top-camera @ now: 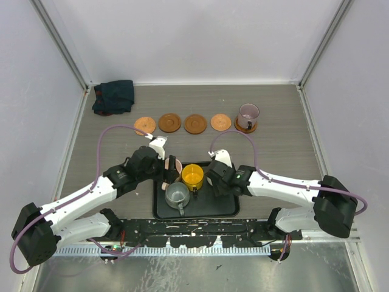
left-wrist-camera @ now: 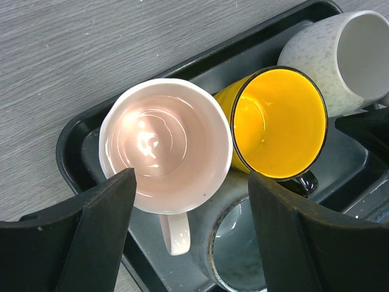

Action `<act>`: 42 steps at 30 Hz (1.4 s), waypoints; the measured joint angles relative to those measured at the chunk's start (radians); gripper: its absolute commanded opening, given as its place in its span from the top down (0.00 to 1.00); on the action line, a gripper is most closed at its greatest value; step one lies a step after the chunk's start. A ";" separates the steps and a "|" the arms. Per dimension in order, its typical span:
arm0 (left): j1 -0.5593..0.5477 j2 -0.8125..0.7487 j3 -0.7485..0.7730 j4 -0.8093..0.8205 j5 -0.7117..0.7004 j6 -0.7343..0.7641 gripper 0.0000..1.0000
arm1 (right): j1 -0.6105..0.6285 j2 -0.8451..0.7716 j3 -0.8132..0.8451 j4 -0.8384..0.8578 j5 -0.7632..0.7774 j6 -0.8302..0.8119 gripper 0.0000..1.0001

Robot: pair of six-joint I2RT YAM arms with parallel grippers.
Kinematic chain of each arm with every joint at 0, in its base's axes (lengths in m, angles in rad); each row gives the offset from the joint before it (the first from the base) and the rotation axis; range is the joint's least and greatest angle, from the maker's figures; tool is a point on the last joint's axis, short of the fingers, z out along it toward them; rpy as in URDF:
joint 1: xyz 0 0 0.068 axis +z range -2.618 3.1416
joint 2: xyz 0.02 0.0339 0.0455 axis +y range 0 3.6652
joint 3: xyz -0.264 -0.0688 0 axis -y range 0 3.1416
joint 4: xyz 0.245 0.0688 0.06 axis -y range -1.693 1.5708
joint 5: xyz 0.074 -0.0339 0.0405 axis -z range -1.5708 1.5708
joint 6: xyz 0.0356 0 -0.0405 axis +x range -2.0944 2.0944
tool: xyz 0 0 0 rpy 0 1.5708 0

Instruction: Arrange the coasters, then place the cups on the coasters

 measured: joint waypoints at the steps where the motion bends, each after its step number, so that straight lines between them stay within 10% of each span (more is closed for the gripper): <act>1: 0.000 0.000 0.000 0.000 0.000 0.000 0.24 | 0.000 0.008 0.000 0.006 0.003 -0.002 0.46; 21: 0.000 0.000 0.000 0.000 -0.003 0.000 0.24 | 0.000 0.055 -0.005 0.043 0.037 -0.006 0.58; 30: 0.000 0.000 0.000 0.000 -0.003 -0.001 0.24 | -0.002 0.065 -0.007 0.058 0.050 -0.003 0.98; 42: 0.000 -0.011 0.000 -0.006 -0.008 0.000 0.24 | -0.013 0.081 0.002 0.082 0.051 -0.020 0.99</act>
